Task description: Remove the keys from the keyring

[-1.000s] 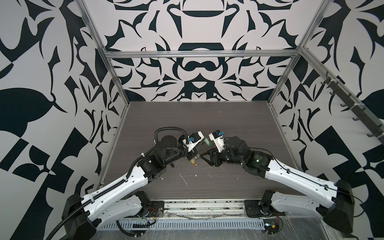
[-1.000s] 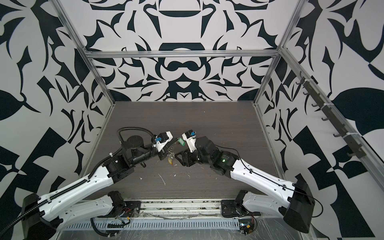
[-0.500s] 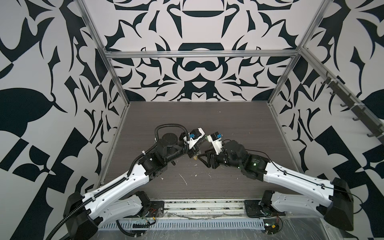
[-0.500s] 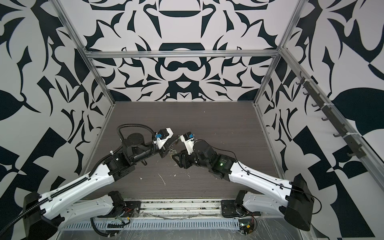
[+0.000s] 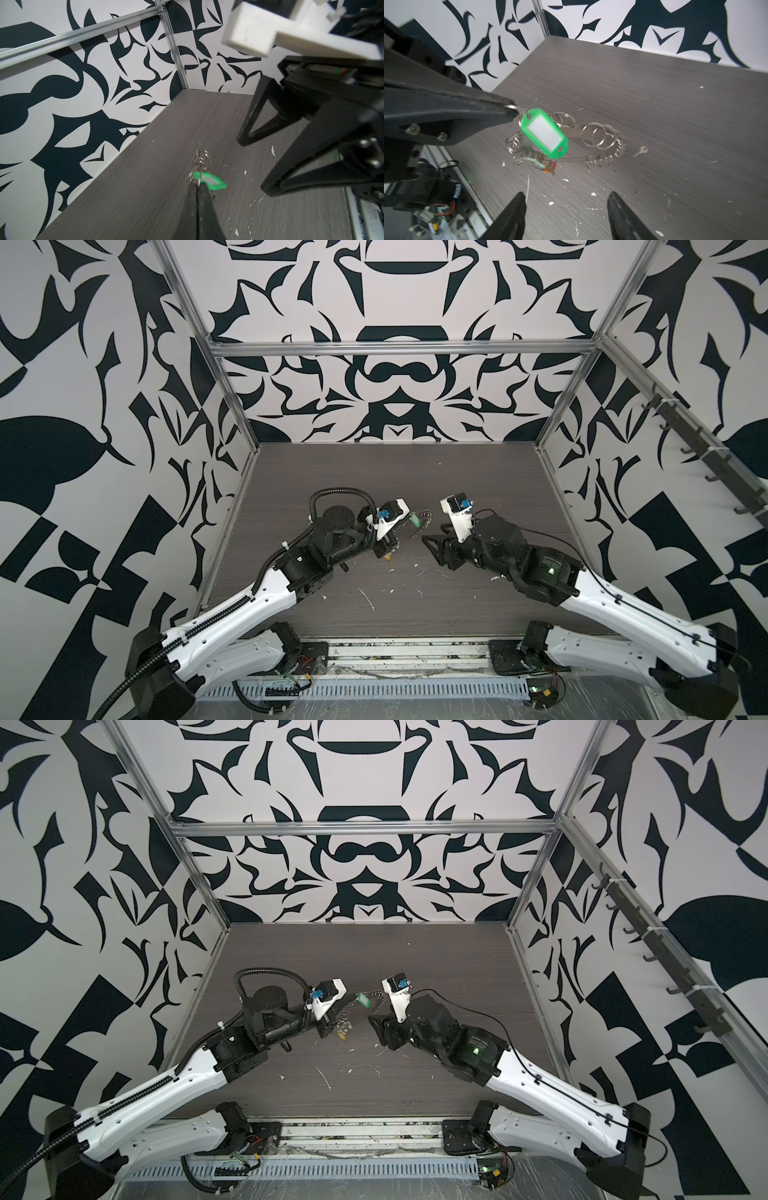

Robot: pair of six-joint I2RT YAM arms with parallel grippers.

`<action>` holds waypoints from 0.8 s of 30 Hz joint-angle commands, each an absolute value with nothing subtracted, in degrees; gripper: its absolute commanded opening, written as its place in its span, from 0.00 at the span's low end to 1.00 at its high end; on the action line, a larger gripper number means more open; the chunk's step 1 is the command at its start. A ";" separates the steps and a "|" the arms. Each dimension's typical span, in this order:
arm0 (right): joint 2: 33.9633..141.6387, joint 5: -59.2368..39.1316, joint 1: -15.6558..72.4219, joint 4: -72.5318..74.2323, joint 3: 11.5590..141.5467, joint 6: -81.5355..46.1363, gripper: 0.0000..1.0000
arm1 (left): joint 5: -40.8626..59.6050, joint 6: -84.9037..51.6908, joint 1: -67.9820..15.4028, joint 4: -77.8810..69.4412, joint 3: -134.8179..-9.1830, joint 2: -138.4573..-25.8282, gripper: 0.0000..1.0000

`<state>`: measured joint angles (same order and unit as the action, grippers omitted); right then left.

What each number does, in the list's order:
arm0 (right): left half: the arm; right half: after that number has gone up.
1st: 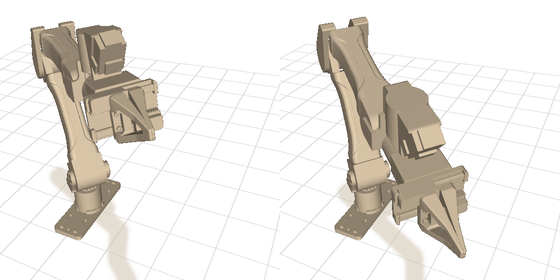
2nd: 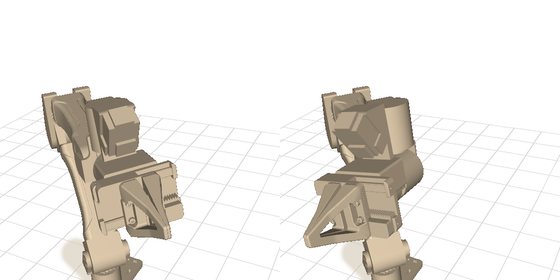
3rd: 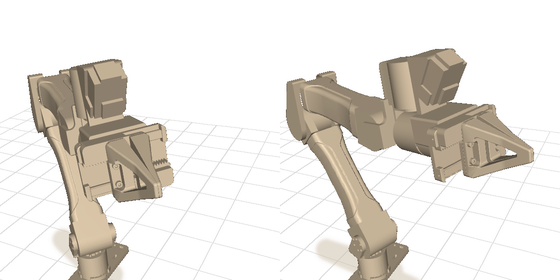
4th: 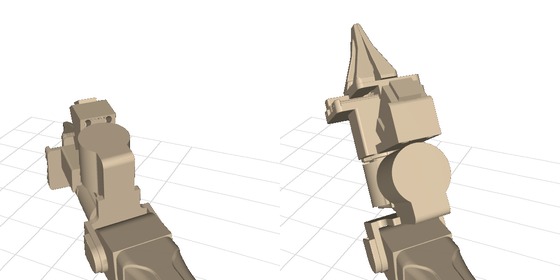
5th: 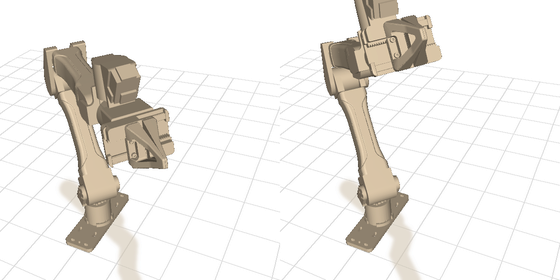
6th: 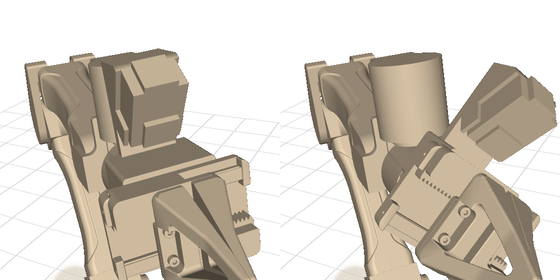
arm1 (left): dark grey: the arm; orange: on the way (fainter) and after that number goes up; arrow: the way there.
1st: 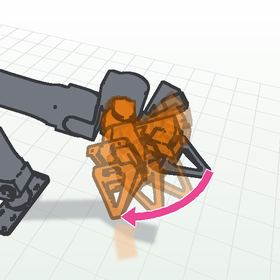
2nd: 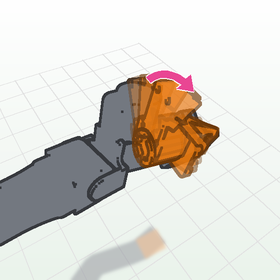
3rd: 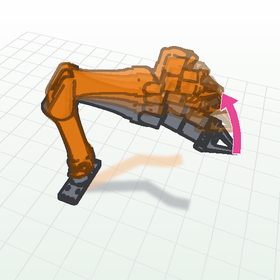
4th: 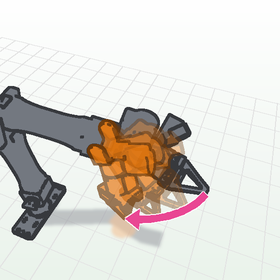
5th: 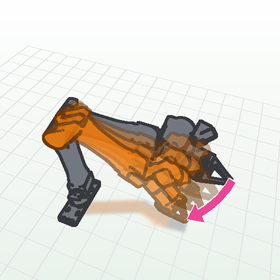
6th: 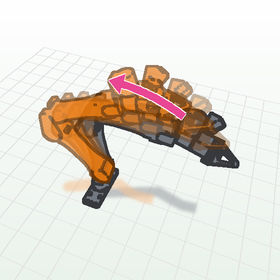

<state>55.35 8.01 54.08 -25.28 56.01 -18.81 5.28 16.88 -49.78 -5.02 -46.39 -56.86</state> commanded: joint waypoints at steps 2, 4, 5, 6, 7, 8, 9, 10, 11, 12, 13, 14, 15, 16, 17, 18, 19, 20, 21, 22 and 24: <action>56.57 8.86 52.02 -33.86 61.66 -9.77 0.75 | 8.28 19.79 -49.48 -3.51 -48.29 -55.15 0.00; 57.45 6.85 49.92 -36.34 63.74 -7.89 0.76 | 8.93 20.68 -49.48 -2.59 -48.60 -54.95 0.00; 58.01 5.71 48.73 -37.80 65.03 -6.99 0.76 | 9.30 21.06 -49.47 -2.30 -48.64 -54.80 0.00; 58.54 4.44 47.72 -38.96 65.96 -6.05 0.76 | 9.41 21.30 -49.48 -2.05 -48.69 -54.67 0.00; 59.06 3.28 47.08 -39.83 66.90 -5.30 0.76 | 9.52 21.36 -49.48 -1.74 -48.95 -54.67 0.00; 59.68 2.11 46.37 -40.97 67.88 -4.42 0.76 | 9.59 21.51 -49.48 -1.39 -49.09 -54.53 0.00; 60.35 0.89 45.81 -41.95 68.73 -3.61 0.76 | 9.66 21.63 -49.40 -0.94 -49.28 -54.51 0.00; 60.91 0.03 45.39 -42.54 69.37 -3.07 0.76 | 9.87 21.71 -49.44 -0.67 -49.39 -54.49 0.00; 61.60 -1.60 44.95 -43.03 69.98 -2.57 0.76 | 10.05 21.82 -49.39 -0.38 -49.55 -54.40 0.00; 62.28 -3.29 44.51 -43.68 70.56 -2.16 0.76 | 10.32 21.97 -49.39 -0.03 -49.64 -54.32 0.00; 62.91 -4.74 44.26 -44.13 71.02 -1.97 0.76 | 10.58 22.16 -49.39 0.23 -49.74 -54.32 0.00; 63.54 -6.28 44.04 -44.50 71.52 -1.79 0.76 | 10.68 22.32 -49.39 0.50 -49.92 -54.31 0.00; 64.11 -7.55 43.89 -44.77 71.88 -1.54 0.76 | 10.72 22.54 -49.39 0.84 -50.14 -54.32 0.00; 64.52 -8.42 43.86 -44.91 72.17 -1.38 0.76 | 10.71 22.67 -49.40 1.04 -50.26 -54.32 0.00; 65.04 -8.93 43.86 -45.06 72.39 -1.12 0.76 | 10.84 22.80 -49.39 1.35 -50.49 -54.32 0.00; 65.49 -9.29 43.86 -45.00 72.59 -0.75 0.76 | 11.04 23.01 -49.39 1.62 -50.74 -54.40 0.00; 65.71 -9.48 43.86 -44.72 72.67 -0.55 0.77 | 11.18 23.08 -49.39 1.84 -50.90 -54.40 0.00; 66.06 -9.87 43.84 -44.37 72.68 -0.13 0.77 | 11.38 23.03 -49.39 2.13 -51.08 -54.40 0.00; 66.39 -10.37 43.77 -44.22 72.85 0.36 0.77 | 11.70 23.30 -49.39 2.48 -51.27 -54.36 0.00; 66.80 -10.69 43.77 -44.06 73.06 0.88 0.77 | 11.86 23.40 -49.39 2.80 -51.40 -54.40 0.00; 67.52 -10.76 43.77 -44.10 73.77 1.69 0.77 | 11.95 23.55 -49.39 3.37 -51.63 -54.32 0.00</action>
